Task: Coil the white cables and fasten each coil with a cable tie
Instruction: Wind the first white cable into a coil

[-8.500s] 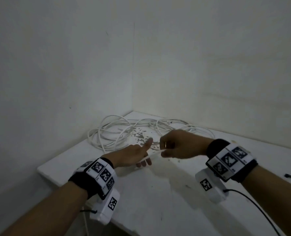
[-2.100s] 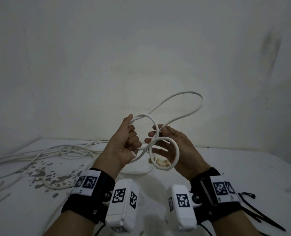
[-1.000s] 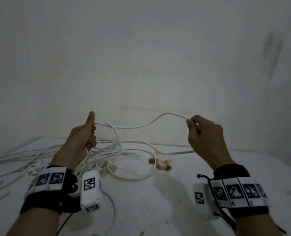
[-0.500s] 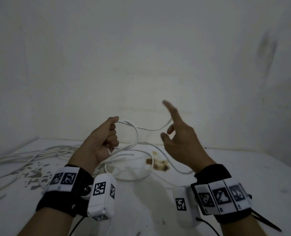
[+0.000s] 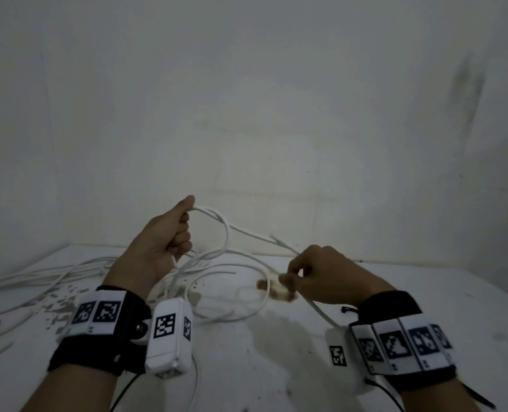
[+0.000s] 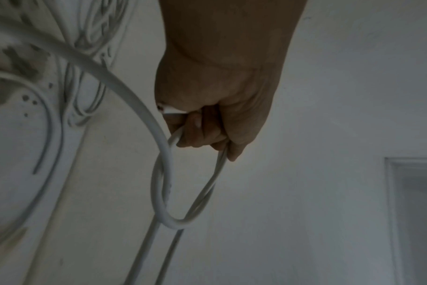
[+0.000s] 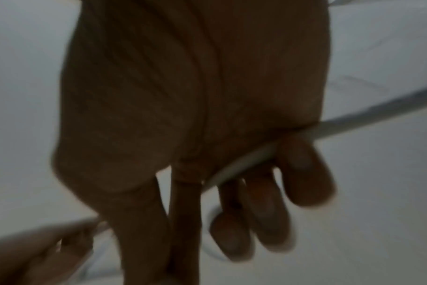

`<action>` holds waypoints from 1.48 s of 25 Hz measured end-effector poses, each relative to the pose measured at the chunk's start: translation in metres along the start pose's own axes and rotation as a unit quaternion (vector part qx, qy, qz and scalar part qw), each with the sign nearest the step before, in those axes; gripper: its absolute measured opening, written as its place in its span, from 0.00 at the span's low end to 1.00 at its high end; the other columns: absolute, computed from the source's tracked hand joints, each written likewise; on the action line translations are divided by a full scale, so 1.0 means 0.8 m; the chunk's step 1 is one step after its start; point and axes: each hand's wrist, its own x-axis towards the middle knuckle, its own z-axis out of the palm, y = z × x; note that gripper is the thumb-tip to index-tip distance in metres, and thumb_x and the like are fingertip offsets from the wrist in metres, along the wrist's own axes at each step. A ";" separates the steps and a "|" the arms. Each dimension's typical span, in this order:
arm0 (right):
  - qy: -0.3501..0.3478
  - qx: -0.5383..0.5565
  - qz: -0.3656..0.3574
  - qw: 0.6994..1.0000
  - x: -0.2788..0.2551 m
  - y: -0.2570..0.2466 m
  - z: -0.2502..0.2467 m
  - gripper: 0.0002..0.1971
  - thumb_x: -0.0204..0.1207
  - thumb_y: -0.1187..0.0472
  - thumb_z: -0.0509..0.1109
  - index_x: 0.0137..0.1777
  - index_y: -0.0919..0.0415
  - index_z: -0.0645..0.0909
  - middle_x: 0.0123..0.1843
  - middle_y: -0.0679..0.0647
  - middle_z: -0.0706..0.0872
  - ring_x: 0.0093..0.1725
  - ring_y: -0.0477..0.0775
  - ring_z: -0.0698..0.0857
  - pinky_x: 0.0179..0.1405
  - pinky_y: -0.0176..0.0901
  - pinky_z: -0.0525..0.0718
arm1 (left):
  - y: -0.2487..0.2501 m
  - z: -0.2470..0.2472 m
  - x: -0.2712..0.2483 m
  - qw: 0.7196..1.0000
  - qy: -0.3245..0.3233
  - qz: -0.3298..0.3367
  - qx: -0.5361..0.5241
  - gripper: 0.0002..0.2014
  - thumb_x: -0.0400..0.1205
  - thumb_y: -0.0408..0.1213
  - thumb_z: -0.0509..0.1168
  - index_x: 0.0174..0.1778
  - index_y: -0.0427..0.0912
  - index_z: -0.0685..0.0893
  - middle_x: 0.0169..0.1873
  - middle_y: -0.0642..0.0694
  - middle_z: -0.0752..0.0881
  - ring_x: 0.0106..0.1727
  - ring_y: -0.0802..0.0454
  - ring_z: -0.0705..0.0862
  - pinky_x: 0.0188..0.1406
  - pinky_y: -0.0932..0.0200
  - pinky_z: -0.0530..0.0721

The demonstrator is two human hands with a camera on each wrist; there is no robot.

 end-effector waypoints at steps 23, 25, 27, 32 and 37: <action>0.119 0.064 -0.045 0.990 -0.005 -0.024 -0.009 0.12 0.76 0.41 0.74 0.52 0.46 0.87 0.57 0.46 0.88 0.61 0.45 0.83 0.52 0.35 0.75 | 0.012 -0.026 -0.002 0.986 0.083 0.113 0.090 0.23 0.82 0.45 0.69 0.26 0.49 0.64 0.13 0.56 0.62 0.13 0.58 0.57 0.16 0.66 0.57; 0.137 0.081 -0.040 0.986 0.007 -0.031 0.011 0.21 0.79 0.44 0.72 0.69 0.47 0.78 0.65 0.51 0.83 0.67 0.51 0.80 0.59 0.38 0.74 | 0.020 -0.013 -0.013 0.986 0.030 0.128 0.107 0.24 0.83 0.44 0.69 0.26 0.49 0.62 0.14 0.55 0.59 0.14 0.58 0.55 0.17 0.65 0.55; 0.118 0.128 -0.027 0.984 0.017 -0.038 0.039 0.27 0.80 0.46 0.71 0.77 0.48 0.71 0.67 0.55 0.80 0.66 0.57 0.81 0.65 0.46 0.79 | 0.029 -0.006 -0.023 0.984 -0.020 0.136 0.112 0.24 0.82 0.44 0.68 0.26 0.49 0.61 0.14 0.55 0.57 0.14 0.58 0.53 0.17 0.64 0.54; 0.251 0.316 -0.017 0.915 0.030 -0.047 0.052 0.04 0.82 0.62 0.68 0.51 0.56 0.85 0.39 0.54 0.89 0.31 0.56 0.89 0.31 0.52 0.90 | 0.035 -0.003 -0.034 0.980 -0.081 0.147 0.111 0.19 0.73 0.47 0.68 0.28 0.46 0.64 0.13 0.55 0.57 0.13 0.59 0.53 0.15 0.66 0.55; 0.185 0.497 0.038 0.847 0.019 -0.049 0.018 0.11 0.77 0.53 0.77 0.50 0.60 0.84 0.31 0.51 0.80 0.21 0.46 0.74 0.21 0.36 0.71 | 0.022 -0.019 -0.015 0.990 -0.026 0.122 0.072 0.19 0.78 0.43 0.70 0.30 0.48 0.65 0.14 0.56 0.57 0.13 0.59 0.54 0.14 0.66 0.56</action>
